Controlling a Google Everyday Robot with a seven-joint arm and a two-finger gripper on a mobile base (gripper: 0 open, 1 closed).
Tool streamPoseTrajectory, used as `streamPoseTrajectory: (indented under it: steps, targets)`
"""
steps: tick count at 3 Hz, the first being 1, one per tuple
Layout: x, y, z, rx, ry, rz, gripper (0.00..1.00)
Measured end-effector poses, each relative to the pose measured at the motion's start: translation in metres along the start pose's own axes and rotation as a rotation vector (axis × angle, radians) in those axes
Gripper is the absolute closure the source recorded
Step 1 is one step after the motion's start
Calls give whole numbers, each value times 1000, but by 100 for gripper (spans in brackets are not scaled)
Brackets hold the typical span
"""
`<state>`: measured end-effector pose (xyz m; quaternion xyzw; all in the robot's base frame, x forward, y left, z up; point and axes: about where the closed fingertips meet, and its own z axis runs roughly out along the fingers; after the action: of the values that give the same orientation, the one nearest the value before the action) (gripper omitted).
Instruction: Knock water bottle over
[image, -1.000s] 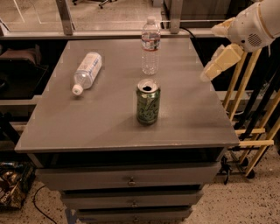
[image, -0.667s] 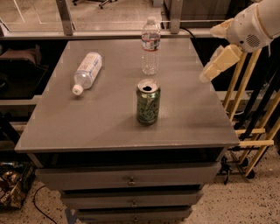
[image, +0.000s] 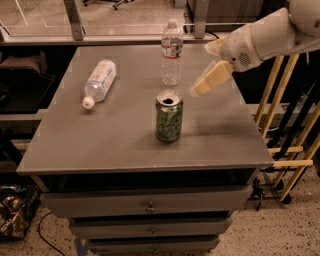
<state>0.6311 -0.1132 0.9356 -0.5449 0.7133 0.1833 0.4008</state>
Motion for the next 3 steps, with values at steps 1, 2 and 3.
streamPoseTrajectory:
  steps: [1,2,3]
  targets:
    - [-21,-8,36,51,-110,13,0]
    - [-39,-33,60,137,-210,19,0]
    - [-48,-60,74,216,-263,26,0]
